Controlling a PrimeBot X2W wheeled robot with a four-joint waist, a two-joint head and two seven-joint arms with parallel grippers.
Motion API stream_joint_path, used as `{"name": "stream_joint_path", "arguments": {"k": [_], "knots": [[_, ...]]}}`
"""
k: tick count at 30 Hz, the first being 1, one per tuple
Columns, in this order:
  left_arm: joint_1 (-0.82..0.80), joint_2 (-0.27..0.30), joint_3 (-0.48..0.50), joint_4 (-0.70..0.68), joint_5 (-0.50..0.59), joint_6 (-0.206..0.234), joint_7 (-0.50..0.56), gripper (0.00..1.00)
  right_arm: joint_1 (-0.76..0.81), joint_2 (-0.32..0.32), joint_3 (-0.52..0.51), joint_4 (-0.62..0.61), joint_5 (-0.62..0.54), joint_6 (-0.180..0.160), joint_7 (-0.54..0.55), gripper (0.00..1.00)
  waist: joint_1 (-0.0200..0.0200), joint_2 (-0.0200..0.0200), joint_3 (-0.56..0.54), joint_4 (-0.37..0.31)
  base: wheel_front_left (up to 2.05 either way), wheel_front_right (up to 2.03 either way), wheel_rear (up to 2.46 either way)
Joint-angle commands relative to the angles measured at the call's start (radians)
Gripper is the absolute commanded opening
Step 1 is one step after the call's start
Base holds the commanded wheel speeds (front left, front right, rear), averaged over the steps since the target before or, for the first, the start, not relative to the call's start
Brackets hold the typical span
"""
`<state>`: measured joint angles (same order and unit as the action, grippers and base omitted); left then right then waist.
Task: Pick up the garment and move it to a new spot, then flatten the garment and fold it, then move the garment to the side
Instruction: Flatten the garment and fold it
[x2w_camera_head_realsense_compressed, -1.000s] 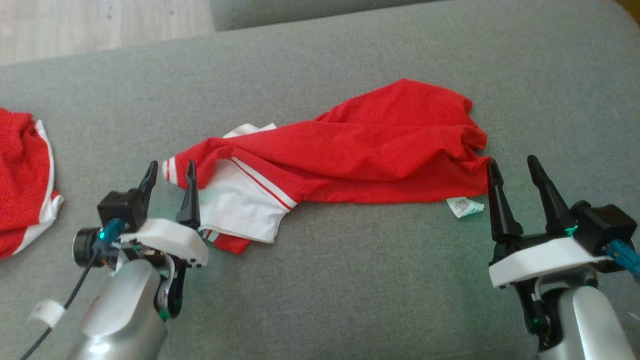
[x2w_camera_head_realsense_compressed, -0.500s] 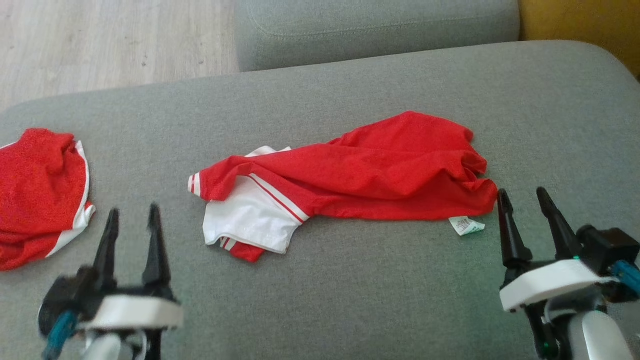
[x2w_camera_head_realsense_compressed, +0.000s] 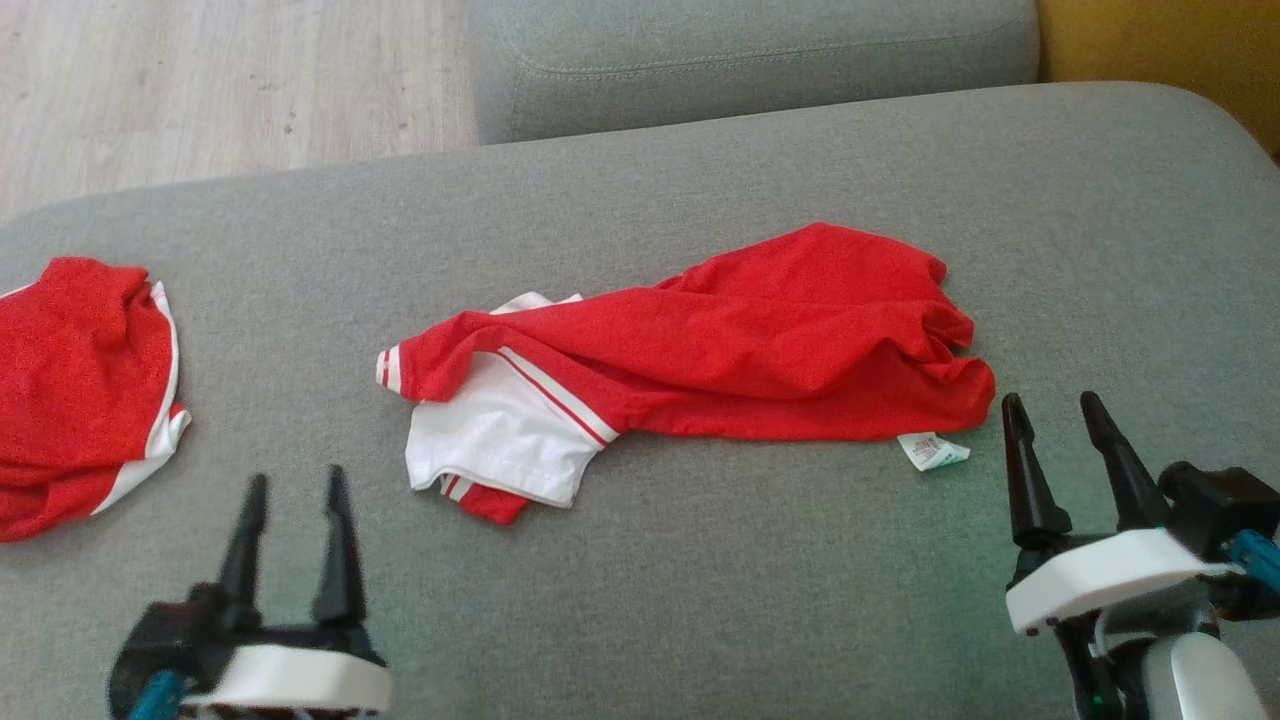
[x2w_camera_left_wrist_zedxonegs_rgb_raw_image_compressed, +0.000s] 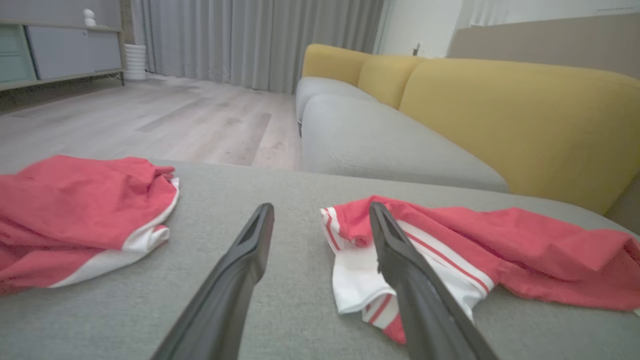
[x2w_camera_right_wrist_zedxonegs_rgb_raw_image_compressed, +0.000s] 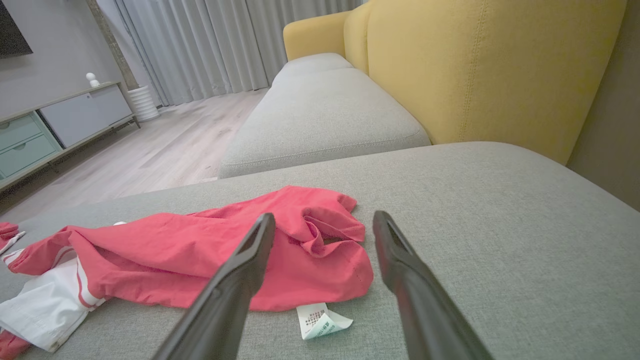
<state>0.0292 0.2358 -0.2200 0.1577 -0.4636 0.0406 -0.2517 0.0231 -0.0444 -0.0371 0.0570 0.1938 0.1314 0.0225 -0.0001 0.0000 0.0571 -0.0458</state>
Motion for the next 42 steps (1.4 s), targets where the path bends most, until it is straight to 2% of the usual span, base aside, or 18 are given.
{"name": "stream_joint_path", "arguments": {"k": [1, 6, 11, 18, 25, 27, 30, 31, 32, 33, 34, 42], "knots": [[-0.047, 0.004, 0.024, -0.02, 0.005, -0.008, 0.004, 1.0, -0.024, -0.006, 0.025, -0.034, 0.007, -0.001, -0.002, 1.0, 0.0001, 0.0, 0.002, 0.0, 0.0, 0.0, 0.0], [-0.117, 0.004, -0.097, 0.073, 0.078, -0.038, 0.107, 1.0, -0.03, -0.006, 0.036, -0.031, 0.013, -0.001, -0.006, 1.0, 0.0001, 0.0, 0.017, 0.004, 0.0, 0.0, 0.0], [-0.208, -0.02, -0.147, 0.217, 0.119, -0.043, 0.116, 1.0, -0.046, -0.006, 0.049, -0.03, 0.015, -0.001, -0.01, 1.0, 0.0001, 0.0, 0.039, -0.003, 0.0, 0.0, 0.0], [-0.31, -0.055, -0.139, 0.375, 0.125, -0.017, 0.079, 1.0, -0.066, -0.006, 0.059, -0.028, 0.014, -0.001, -0.015, 1.0, 0.0001, 0.0, 0.068, -0.02, 0.0, 0.0, 0.0], [-0.373, -0.063, -0.12, 0.505, 0.111, -0.006, 0.057, 1.0, -0.074, -0.006, 0.06, -0.023, 0.015, -0.001, -0.022, 1.0, 0.0001, 0.0, 0.086, -0.031, 0.0, 0.0, 0.0], [-0.375, -0.073, -0.107, 0.524, 0.088, -0.011, 0.054, 1.0, -0.075, -0.006, 0.059, -0.02, 0.017, -0.001, -0.023, 1.0, 0.0001, 0.0, 0.085, -0.03, 0.0, 0.0, 0.0], [-0.376, -0.086, -0.101, 0.54, 0.053, -0.043, 0.069, 1.0, -0.075, -0.006, 0.059, -0.017, 0.018, -0.001, -0.024, 1.0, 0.0001, 0.0, 0.085, -0.027, 0.0, 0.0, 0.0], [-0.38, -0.087, -0.102, 0.548, 0.047, -0.052, 0.074, 0.78, -0.076, -0.006, 0.06, -0.016, 0.018, -0.001, -0.025, 1.0, 0.0001, 0.0, 0.084, -0.025, 0.0, 0.0, 0.0], [-0.387, -0.09, -0.103, 0.556, 0.041, -0.06, 0.079, 0.41, -0.077, -0.006, 0.06, -0.015, 0.017, -0.001, -0.024, 1.0, 0.0001, 0.0, 0.084, -0.024, 0.0, 0.0, 0.0], [-0.394, -0.093, -0.103, 0.563, 0.035, -0.066, 0.083, 0.26, -0.079, -0.006, 0.061, -0.015, 0.017, -0.001, -0.023, 1.0, 0.0001, 0.0, 0.084, -0.023, 0.0, 0.0, 0.0], [-0.401, -0.096, -0.103, 0.573, 0.03, -0.071, 0.088, 0.0, -0.08, -0.006, 0.063, -0.015, 0.016, -0.001, -0.022, 1.0, 0.0001, 0.0, 0.083, -0.022, 0.0, 0.0, 0.0], [-0.462, -0.093, -0.105, 0.651, 0.014, -0.099, 0.078, 0.0, -0.085, -0.006, 0.07, -0.02, 0.01, -0.001, -0.015, 1.0, 0.0001, 0.0, 0.078, -0.027, 0.0, 0.0, 0.0]]}}
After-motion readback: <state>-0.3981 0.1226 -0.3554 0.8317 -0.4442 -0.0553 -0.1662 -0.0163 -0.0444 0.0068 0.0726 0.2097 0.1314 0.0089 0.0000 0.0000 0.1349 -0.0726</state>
